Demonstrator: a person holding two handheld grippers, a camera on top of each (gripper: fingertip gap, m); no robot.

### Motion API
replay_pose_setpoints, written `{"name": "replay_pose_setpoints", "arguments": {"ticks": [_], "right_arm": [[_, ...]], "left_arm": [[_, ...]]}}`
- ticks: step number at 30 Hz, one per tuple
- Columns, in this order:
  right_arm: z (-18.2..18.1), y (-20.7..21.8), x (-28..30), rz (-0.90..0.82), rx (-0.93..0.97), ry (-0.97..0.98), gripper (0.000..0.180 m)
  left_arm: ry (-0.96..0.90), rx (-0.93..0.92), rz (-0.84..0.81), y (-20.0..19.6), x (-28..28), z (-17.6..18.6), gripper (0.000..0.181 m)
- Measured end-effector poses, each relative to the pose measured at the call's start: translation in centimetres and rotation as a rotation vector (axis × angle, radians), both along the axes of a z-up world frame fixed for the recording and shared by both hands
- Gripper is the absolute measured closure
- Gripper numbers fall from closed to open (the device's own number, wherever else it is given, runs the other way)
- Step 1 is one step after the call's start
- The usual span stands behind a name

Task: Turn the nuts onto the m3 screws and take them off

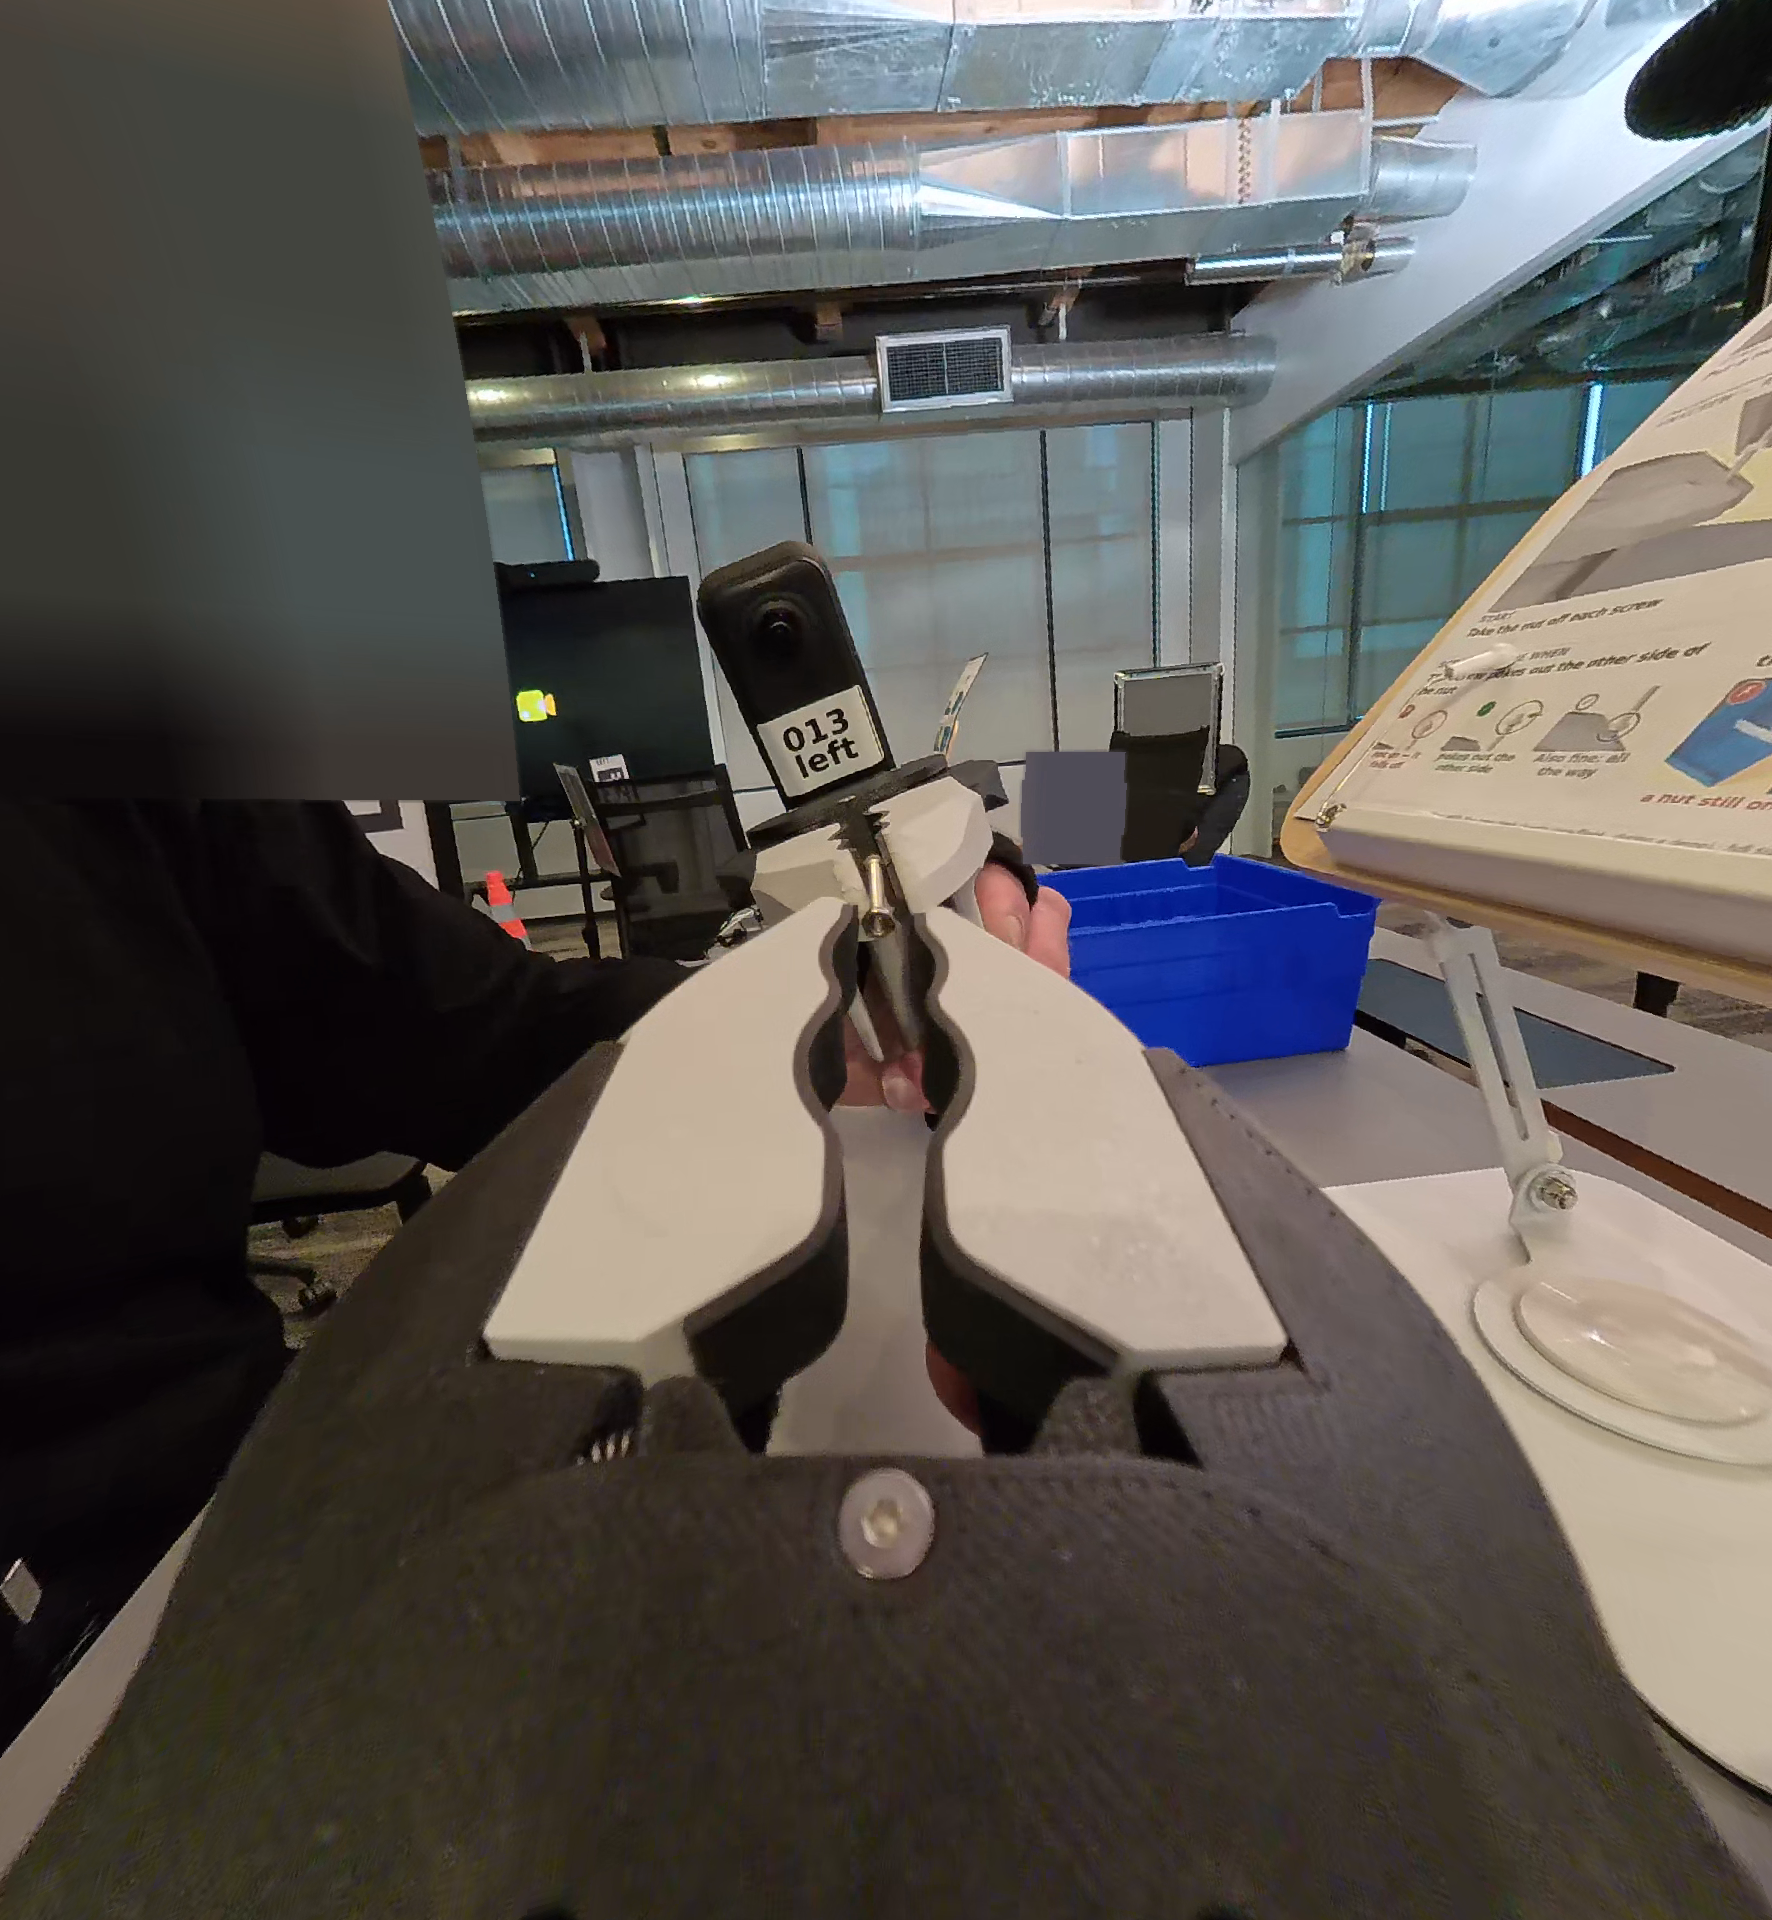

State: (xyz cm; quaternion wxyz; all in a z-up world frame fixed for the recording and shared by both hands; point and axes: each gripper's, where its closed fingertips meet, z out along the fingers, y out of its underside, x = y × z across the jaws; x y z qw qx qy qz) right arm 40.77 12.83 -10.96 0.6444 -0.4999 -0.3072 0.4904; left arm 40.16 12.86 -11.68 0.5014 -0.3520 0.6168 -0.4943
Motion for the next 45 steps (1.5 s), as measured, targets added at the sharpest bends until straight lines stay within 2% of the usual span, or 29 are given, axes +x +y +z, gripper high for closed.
{"name": "replay_pose_setpoints", "arguments": {"ticks": [12,14,17,21,23,25,34,40,45], "right_arm": [[0.0,-0.1,-0.1,-0.002,0.004,-0.004,0.175],[0.1,0.0,0.1,0.0,-0.009,0.013,0.175],[0.1,0.1,0.4,0.018,-0.037,0.045,0.175],[-0.2,0.4,0.2,0.049,-0.085,0.075,0.175],[-0.4,0.4,0.1,0.059,-0.097,0.075,0.175],[-0.3,0.3,0.0,0.071,-0.101,0.083,0.175],[-0.3,0.2,0.0,0.08,-0.106,0.087,0.175],[-0.4,0.1,-0.2,0.049,-0.064,0.037,0.175],[-0.3,-0.3,-0.4,-0.033,0.048,-0.089,0.175]], "left_arm": [[-0.006,0.006,0.007,0.1,0.1,-0.2,0.177],[-0.016,0.015,0.027,0.5,0.1,-0.2,0.165],[-0.045,0.068,0.066,0.9,-0.1,0.2,0.159],[-0.057,0.202,0.101,0.3,-0.1,0.3,0.164],[-0.068,0.26,0.122,0.1,-0.1,0.3,0.172],[-0.059,0.272,0.127,0.1,-0.1,0.3,0.177],[-0.036,0.263,0.128,0.1,0.0,0.2,0.177],[0.001,0.176,0.074,0.0,-0.2,0.3,0.178],[0.04,-0.063,-0.056,-0.3,-0.4,0.6,0.178]]}}
